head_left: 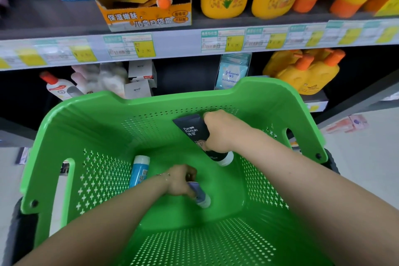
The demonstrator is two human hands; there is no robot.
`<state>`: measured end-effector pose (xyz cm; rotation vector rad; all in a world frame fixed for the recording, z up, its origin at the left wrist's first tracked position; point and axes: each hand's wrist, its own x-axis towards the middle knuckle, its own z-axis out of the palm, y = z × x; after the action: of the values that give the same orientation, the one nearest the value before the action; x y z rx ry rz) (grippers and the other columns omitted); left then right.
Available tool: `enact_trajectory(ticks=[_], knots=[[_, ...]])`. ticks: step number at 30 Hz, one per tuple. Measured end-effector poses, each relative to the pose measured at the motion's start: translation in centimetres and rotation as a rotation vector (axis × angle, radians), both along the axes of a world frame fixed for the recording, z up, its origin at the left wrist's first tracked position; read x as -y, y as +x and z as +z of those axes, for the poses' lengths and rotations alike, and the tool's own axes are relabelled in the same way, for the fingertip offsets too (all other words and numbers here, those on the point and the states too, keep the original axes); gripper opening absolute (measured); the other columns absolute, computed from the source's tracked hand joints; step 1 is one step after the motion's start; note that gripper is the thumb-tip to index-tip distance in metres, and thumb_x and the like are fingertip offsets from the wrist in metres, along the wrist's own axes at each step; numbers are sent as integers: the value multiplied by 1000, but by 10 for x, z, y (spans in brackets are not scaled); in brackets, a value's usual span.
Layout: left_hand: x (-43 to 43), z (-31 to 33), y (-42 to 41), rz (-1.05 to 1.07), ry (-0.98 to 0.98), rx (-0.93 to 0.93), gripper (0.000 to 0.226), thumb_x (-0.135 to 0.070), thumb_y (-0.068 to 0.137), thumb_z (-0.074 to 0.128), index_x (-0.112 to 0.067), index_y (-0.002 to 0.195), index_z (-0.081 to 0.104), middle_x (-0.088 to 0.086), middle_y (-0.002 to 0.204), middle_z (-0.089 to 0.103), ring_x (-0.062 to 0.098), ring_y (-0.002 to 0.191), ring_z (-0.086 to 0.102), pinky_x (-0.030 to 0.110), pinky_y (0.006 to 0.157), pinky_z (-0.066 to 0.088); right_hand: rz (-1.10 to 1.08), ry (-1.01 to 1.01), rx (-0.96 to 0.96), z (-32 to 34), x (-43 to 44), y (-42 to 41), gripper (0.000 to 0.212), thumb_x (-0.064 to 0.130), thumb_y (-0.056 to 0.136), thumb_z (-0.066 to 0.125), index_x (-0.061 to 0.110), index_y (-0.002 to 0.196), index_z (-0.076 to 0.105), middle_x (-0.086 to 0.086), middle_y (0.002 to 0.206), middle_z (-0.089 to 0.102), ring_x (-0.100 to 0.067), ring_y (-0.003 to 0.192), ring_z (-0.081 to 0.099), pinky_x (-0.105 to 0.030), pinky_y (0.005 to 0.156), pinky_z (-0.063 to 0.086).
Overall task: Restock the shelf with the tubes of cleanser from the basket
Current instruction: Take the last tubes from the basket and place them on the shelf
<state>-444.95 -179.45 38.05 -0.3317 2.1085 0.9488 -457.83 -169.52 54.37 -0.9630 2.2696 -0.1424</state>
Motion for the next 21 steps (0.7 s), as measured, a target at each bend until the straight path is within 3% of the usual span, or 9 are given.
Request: enact_trajectory(ticks=[4,9,11,15,18,21], knots=[[-1,10,-9,139,42,-150,24,-17,72,79,-23,75,56,1,82,61,8,62,48,14,49,36,-12,-12,-12,0,-1,0,23,23,84,69,11,98,56,-7,92,59,-27,78,59,-29,63,45],[9,27,-23,222,-45,-260,28,-30,72,82,-16,82,60,6,80,64,19,68,54,28,57,41,-33,-60,-1,1,-1,0,26,23,85,69,9,103,57,-9,100,63,-28,87,62,-34,71,52],[15,38,-27,210,-77,-255,29,-29,73,81,-13,90,64,7,90,68,23,80,63,32,68,50,-40,-66,2,-1,-1,1,30,24,84,70,8,107,58,-10,103,64,-29,90,63,-36,76,54],[24,62,-27,166,-160,-280,32,-26,74,80,-12,99,68,5,97,68,21,90,63,28,75,49,-44,-69,4,-2,-3,1,32,25,82,72,9,107,59,-10,104,65,-29,91,63,-37,79,55],[29,79,-28,93,-223,-272,34,-27,76,78,-13,104,66,5,100,65,20,89,60,25,73,46,-46,-52,25,-2,-3,1,36,22,79,74,7,109,60,-10,106,65,-28,93,64,-39,82,56],[33,100,-29,26,-277,-274,34,-25,79,76,-13,108,64,4,101,62,20,91,58,25,74,42,-57,-49,35,0,-4,0,41,19,76,76,8,111,58,-9,105,64,-26,90,63,-33,74,55]])
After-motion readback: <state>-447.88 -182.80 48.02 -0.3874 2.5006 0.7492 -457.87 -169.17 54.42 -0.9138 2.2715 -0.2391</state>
